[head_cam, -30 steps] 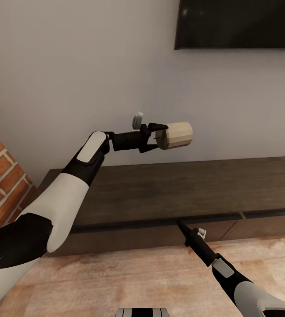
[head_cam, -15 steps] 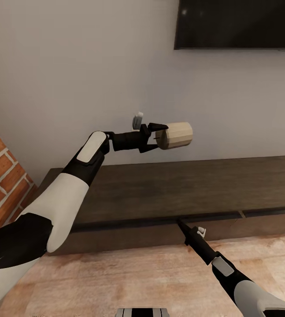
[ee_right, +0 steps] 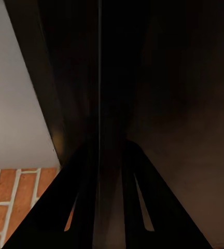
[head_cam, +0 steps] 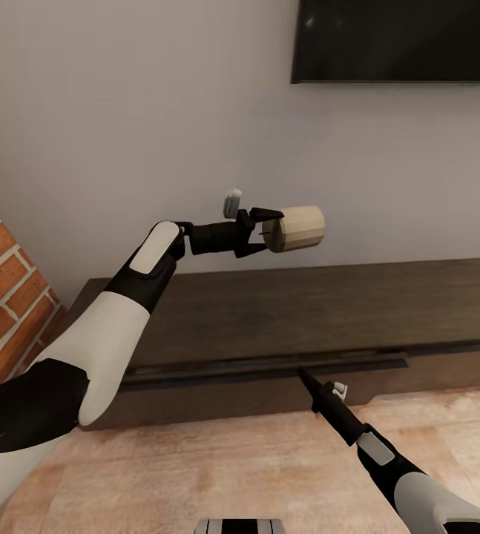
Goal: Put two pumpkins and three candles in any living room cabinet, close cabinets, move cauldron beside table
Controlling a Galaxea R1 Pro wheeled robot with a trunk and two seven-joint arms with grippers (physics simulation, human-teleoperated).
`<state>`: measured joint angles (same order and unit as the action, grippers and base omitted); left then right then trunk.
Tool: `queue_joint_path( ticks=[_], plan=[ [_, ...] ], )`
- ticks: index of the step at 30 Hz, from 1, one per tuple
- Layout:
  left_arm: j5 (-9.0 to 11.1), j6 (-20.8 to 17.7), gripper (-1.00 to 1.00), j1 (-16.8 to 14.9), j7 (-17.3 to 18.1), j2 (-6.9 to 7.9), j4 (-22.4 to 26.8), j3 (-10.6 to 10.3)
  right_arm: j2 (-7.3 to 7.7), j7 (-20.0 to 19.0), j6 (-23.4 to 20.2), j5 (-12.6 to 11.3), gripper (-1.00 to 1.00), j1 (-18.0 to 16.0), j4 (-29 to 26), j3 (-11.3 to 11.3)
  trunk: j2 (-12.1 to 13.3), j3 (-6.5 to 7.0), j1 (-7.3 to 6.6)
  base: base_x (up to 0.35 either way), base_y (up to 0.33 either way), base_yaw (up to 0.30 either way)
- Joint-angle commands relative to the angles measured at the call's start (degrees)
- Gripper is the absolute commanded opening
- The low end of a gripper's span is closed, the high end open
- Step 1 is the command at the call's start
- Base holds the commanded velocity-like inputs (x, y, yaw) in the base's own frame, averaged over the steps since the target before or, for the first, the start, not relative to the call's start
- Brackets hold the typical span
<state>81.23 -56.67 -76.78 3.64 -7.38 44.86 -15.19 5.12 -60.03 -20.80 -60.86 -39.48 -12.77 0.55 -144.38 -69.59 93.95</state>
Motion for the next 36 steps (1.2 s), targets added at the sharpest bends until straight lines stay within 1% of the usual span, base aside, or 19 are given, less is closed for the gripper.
queue_joint_path(
  ticks=[1, 36],
  plan=[
    [-0.29, -0.11, -1.00, -0.04, 0.40, 0.00, -0.04, -0.04, -0.02, -2.29, -1.26, -0.82, -1.00, -0.07, -0.07, -0.03, -0.03, -0.03, -0.04, -0.138, 0.000, 0.000],
    [-0.29, -0.02, -1.00, -0.04, 0.40, 0.00, -0.04, -0.07, -0.02, -2.29, -1.26, -0.75, -1.00, -0.07, -0.07, -0.03, -0.03, -0.03, -0.04, -0.142, 0.000, 0.000]
  ],
)
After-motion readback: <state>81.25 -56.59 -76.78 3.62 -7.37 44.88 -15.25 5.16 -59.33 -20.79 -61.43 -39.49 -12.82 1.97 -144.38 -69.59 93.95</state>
